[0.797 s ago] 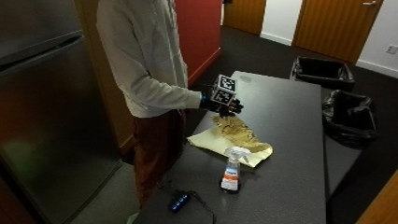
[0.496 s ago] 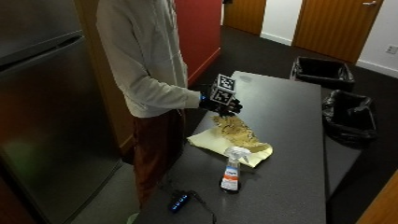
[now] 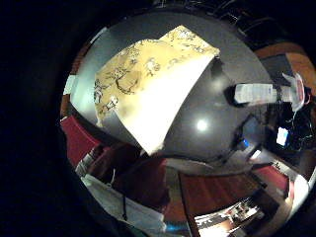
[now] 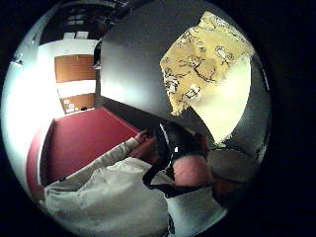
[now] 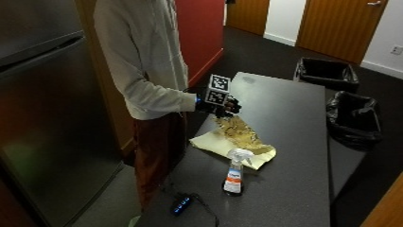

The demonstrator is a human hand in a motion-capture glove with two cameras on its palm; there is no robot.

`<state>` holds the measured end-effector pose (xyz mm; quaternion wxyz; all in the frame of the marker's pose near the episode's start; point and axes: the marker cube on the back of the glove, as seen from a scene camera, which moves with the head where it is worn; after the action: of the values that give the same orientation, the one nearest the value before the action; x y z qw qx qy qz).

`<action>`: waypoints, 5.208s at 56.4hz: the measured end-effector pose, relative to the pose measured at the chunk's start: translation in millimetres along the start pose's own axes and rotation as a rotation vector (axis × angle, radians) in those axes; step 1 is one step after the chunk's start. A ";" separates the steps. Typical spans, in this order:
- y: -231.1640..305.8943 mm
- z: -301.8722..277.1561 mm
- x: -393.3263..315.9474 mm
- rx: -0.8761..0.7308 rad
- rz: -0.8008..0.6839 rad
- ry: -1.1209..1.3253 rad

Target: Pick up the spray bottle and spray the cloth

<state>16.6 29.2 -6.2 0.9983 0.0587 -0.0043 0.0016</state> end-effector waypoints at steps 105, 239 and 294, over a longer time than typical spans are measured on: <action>39.1 -19.8 217.9 0.637 0.415 -0.357; -127.5 -32.6 280.9 0.627 0.497 -0.746; -109.4 -121.3 131.6 0.181 -0.014 0.278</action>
<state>149.6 -64.9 -138.4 0.9799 0.1474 0.1344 0.0030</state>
